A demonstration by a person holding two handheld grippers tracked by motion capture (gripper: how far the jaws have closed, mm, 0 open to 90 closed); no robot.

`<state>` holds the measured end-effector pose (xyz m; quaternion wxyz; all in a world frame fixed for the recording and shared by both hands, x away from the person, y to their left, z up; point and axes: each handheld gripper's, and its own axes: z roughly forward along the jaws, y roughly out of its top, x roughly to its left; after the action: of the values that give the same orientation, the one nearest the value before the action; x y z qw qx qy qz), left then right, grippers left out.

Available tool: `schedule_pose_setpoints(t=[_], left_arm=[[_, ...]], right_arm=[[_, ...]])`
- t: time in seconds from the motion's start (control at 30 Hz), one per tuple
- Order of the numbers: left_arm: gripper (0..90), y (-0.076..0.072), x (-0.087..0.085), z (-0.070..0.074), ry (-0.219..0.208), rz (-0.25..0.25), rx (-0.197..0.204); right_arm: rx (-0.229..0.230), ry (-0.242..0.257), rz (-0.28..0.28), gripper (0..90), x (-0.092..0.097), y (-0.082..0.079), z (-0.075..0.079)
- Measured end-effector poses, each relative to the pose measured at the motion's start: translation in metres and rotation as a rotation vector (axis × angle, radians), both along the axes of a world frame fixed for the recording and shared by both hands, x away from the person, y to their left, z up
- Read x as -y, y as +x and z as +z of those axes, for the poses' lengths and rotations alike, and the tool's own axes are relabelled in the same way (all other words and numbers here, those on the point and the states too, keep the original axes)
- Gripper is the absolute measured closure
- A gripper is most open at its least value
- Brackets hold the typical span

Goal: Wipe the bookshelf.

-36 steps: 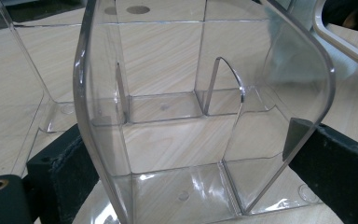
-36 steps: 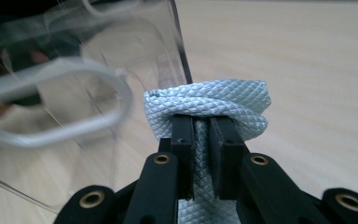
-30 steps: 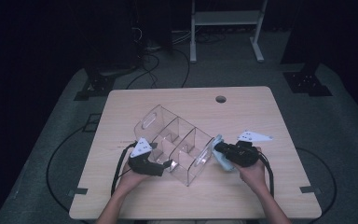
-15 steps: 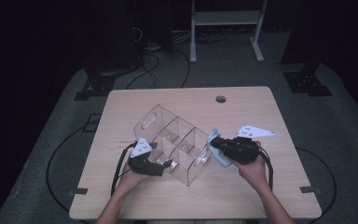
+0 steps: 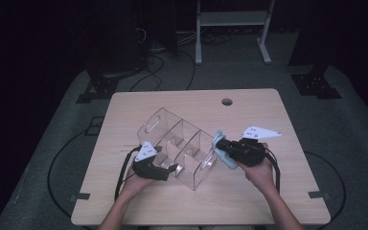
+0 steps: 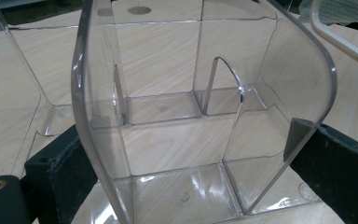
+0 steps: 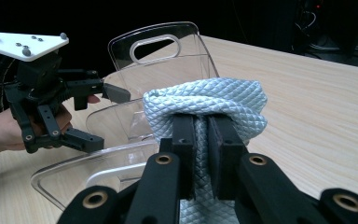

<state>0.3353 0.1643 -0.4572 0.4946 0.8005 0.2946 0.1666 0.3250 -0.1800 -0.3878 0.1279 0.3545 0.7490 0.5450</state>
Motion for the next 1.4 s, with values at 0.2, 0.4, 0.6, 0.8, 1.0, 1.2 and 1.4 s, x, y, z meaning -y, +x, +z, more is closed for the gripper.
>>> schedule_pose_setpoints(t=[0.2, 0.4, 0.6, 0.8, 1.0, 1.2, 1.4], left_arm=[[4.0, 0.0, 0.0, 0.0, -0.001, 0.004, 0.0], [4.2, -0.001, 0.0, 0.0, 0.002, 0.005, 0.003], [4.0, 0.0, 0.002, 0.001, 0.002, 0.01, 0.001], [3.9, 0.0, 0.002, 0.001, 0.0, 0.018, -0.005], [4.7, -0.002, 0.003, 0.002, 0.013, 0.021, 0.007], [4.5, -0.001, 0.003, 0.002, 0.008, 0.018, 0.007], [4.3, -0.001, 0.003, 0.002, 0.0, 0.026, -0.005]], right_arm=[[-0.019, -0.002, 0.067, 81.9, -0.012, -0.012, 0.005], [0.024, -0.038, 0.161, 82.0, -0.031, -0.032, 0.009], [0.025, -0.024, 0.122, 82.1, -0.029, -0.028, 0.01], [0.015, -0.041, 0.228, 82.1, -0.05, -0.045, 0.008], [0.019, -0.055, 0.231, 82.1, -0.049, -0.045, 0.01], [0.019, -0.067, 0.099, 82.1, -0.026, -0.024, 0.014], [0.019, -0.084, 0.209, 82.0, -0.045, -0.039, 0.013]])
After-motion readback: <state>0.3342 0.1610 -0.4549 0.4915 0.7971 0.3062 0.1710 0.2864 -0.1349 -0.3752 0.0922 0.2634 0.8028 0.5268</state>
